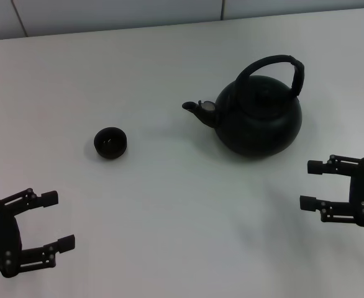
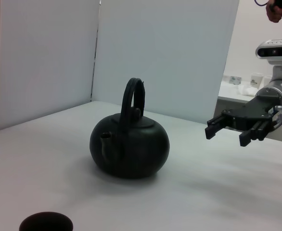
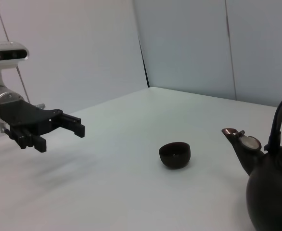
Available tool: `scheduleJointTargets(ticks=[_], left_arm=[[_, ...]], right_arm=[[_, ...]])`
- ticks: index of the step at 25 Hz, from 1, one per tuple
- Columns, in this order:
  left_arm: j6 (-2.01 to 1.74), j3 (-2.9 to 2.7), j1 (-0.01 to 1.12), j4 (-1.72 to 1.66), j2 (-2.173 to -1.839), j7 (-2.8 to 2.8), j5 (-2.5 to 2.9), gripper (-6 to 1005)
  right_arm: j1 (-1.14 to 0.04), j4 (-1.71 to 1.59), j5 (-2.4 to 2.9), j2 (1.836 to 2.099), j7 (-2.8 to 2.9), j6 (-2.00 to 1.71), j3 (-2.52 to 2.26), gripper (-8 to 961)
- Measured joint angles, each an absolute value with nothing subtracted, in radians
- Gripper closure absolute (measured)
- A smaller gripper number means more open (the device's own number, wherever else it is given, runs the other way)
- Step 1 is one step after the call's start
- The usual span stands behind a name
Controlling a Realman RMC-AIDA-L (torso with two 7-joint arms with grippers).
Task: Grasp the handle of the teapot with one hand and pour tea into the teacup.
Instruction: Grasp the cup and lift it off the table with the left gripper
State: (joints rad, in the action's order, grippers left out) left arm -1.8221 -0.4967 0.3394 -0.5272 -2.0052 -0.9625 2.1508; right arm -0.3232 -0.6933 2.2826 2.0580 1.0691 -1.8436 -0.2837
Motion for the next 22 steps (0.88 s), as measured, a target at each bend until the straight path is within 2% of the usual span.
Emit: scheduleJointTargets(ticks=[18,22], left_arm=[[-1.822,-0.492,0.340,-0.520,-2.005,-0.961,2.152,140],[-1.820,-0.491,0.340,-0.520,-2.014,-0.960,2.151,141]], right_arm=[[-0.331,-0.698,2.279,2.057,1.069,-1.842,-0.279,201],[-0.331,-0.699,2.279,2.059,1.069,-1.842,-0.279,201]])
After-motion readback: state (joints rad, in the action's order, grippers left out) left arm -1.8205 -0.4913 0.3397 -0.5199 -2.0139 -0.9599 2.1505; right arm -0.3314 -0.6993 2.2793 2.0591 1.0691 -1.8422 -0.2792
